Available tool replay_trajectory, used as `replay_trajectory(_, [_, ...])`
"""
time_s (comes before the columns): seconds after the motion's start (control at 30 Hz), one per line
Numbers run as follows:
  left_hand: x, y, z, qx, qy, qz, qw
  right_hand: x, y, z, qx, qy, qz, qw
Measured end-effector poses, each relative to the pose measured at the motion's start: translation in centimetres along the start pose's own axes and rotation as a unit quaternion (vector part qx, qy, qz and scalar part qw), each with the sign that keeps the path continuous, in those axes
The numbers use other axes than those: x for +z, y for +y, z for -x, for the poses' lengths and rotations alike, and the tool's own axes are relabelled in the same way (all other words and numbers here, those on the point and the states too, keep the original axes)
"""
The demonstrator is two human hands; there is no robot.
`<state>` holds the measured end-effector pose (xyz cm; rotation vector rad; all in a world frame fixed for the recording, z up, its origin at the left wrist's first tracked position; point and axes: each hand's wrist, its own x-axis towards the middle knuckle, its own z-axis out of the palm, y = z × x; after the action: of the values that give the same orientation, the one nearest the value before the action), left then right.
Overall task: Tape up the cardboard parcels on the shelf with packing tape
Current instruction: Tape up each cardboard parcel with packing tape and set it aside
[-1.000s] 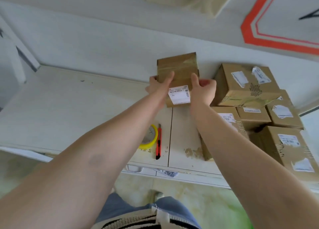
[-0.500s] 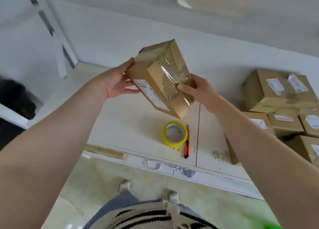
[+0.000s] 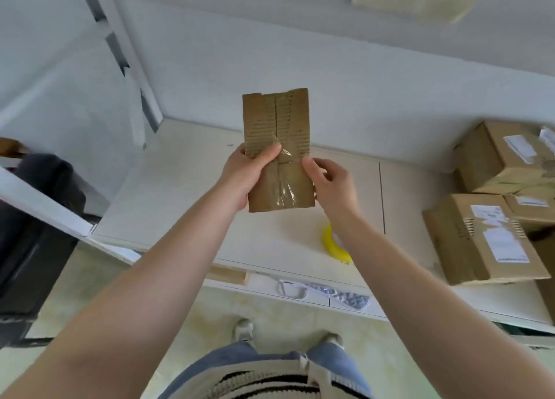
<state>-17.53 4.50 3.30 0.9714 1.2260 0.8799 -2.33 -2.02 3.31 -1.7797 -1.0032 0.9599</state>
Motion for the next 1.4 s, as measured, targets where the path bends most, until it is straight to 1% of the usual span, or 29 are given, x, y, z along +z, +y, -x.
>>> replay_trajectory(0.07, [-1.5,-0.2,0.0,-0.047,-0.050,0.012,0.998,-0.1,0.1,0.3,-0.002,-0.011,-0.040,0.999])
replay_trajectory(0.17, [-3.0,-0.4,0.2,-0.129,-0.114,0.101,0.980,0.0,0.3,0.5,0.046,-0.037,-0.105,0.993])
replay_trajectory(0.23, [-3.9,-0.8,0.2,-0.140,-0.159,0.134,0.968,-0.1,0.5,0.3,0.093,-0.048,-0.120,0.987])
replay_trajectory(0.3, [-4.7,-1.4,0.1,-0.134,-0.192,0.132,0.963,-0.3,1.1,0.0,0.126,-0.083,-0.151,0.977])
replay_trajectory(0.37, [-5.3,-1.7,-0.3,-0.135,-0.224,0.128,0.957,-0.4,1.2,0.2,0.141,-0.137,-0.210,0.958])
replay_trajectory(0.4, [-5.5,-1.9,-0.4,-0.136,-0.227,0.114,0.958,-0.1,1.3,0.3,0.139,-0.145,-0.232,0.952])
replay_trajectory(0.47, [-5.6,-2.4,-1.2,-0.124,-0.180,0.062,0.974,0.5,1.8,0.3,0.109,-0.114,-0.226,0.961])
replay_trajectory(0.53, [-5.7,-3.1,-2.2,-0.094,-0.077,-0.004,0.993,1.1,2.6,0.0,0.057,-0.057,-0.170,0.982])
replay_trajectory(0.57, [-5.7,-3.5,-2.5,-0.085,-0.048,-0.019,0.995,1.6,2.9,0.0,0.043,-0.038,-0.140,0.988])
replay_trajectory(0.6, [-5.6,-3.9,-2.6,-0.089,-0.050,-0.014,0.995,2.1,3.2,0.1,0.039,-0.026,-0.119,0.992])
replay_trajectory(0.63, [-5.2,-3.9,-2.3,-0.103,-0.075,-0.004,0.992,2.6,3.6,0.3,0.043,-0.018,-0.105,0.993])
replay_trajectory(0.7, [-3.9,-4.2,-1.3,-0.126,-0.120,-0.035,0.984,3.7,4.5,0.7,0.066,-0.010,-0.088,0.994])
replay_trajectory(0.73, [-3.3,-4.5,-0.8,-0.130,-0.117,-0.066,0.982,4.2,4.9,1.0,0.082,-0.013,-0.077,0.994])
replay_trajectory(0.8, [-2.4,-5.9,-0.5,-0.126,-0.060,-0.121,0.983,4.7,6.0,1.1,0.128,-0.019,-0.058,0.990])
replay_trajectory(0.87, [-2.0,-7.4,-0.3,-0.129,-0.032,-0.133,0.982,4.9,7.2,1.0,0.161,-0.016,-0.040,0.986])
replay_trajectory(1.03, [-0.7,-8.7,-0.4,-0.144,-0.033,-0.150,0.978,4.5,9.0,0.9,0.188,-0.004,0.014,0.982])
replay_trajectory(1.17, [-0.4,-8.3,-1.1,-0.161,-0.028,-0.158,0.974,4.1,8.8,0.0,0.189,-0.017,0.026,0.981])
replay_trajectory(1.4, [-0.5,-8.4,-1.7,-0.162,-0.030,-0.168,0.972,4.2,9.0,-0.5,0.201,-0.020,0.021,0.979])
